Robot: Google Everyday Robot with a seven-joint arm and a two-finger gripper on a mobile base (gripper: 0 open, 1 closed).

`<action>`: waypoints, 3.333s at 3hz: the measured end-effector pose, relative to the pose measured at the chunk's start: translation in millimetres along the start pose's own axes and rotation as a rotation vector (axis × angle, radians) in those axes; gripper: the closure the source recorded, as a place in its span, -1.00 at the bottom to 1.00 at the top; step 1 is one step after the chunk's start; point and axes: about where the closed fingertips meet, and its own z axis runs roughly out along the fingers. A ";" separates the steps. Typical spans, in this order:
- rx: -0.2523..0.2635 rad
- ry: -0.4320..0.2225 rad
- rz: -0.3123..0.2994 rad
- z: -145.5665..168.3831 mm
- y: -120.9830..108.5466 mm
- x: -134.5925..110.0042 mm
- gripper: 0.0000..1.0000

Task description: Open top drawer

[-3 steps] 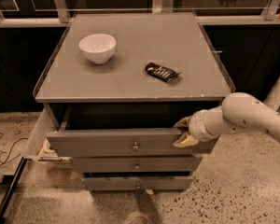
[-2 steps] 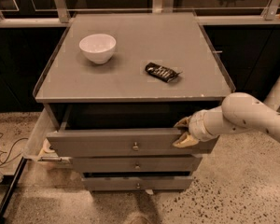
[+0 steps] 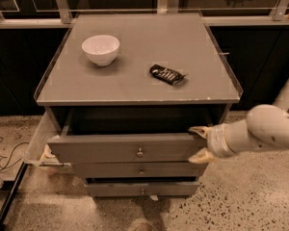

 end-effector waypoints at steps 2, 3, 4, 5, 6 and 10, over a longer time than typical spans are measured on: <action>-0.041 0.002 0.009 -20.7 32.1 8.9 0.66; -0.060 -0.008 0.007 -26.6 42.7 5.7 1.00; -0.060 -0.008 0.007 -31.6 40.0 2.3 1.00; -0.060 -0.009 0.007 -33.8 37.9 0.7 1.00; -0.067 -0.029 0.016 -35.2 39.1 1.8 1.00; -0.084 -0.032 0.012 -34.2 33.6 -7.5 -0.79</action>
Offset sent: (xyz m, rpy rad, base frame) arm -0.1968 -0.0970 -0.0233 0.0031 0.1825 -0.0006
